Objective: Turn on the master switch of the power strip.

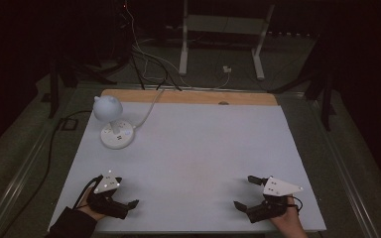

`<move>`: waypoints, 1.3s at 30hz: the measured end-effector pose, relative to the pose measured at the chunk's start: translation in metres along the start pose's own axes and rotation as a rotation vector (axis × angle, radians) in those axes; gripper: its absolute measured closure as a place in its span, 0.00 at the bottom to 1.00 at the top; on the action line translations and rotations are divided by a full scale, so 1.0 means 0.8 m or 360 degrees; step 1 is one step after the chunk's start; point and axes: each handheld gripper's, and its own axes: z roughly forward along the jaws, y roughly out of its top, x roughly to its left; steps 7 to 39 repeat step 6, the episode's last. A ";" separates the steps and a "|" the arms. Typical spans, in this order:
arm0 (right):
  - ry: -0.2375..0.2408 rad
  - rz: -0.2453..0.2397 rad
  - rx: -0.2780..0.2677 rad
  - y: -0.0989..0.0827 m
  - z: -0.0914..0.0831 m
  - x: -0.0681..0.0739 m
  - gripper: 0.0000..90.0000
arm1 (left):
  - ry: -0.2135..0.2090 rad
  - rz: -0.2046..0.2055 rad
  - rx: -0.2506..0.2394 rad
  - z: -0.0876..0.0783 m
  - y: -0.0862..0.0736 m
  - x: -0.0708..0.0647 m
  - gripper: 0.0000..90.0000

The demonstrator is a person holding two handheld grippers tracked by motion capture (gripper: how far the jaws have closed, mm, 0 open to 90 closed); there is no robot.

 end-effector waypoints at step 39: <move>-0.0001 0.0004 0.0000 0.000 0.001 0.000 0.00 | -0.0012 0.0019 0.0004 0.002 0.002 -0.002 0.00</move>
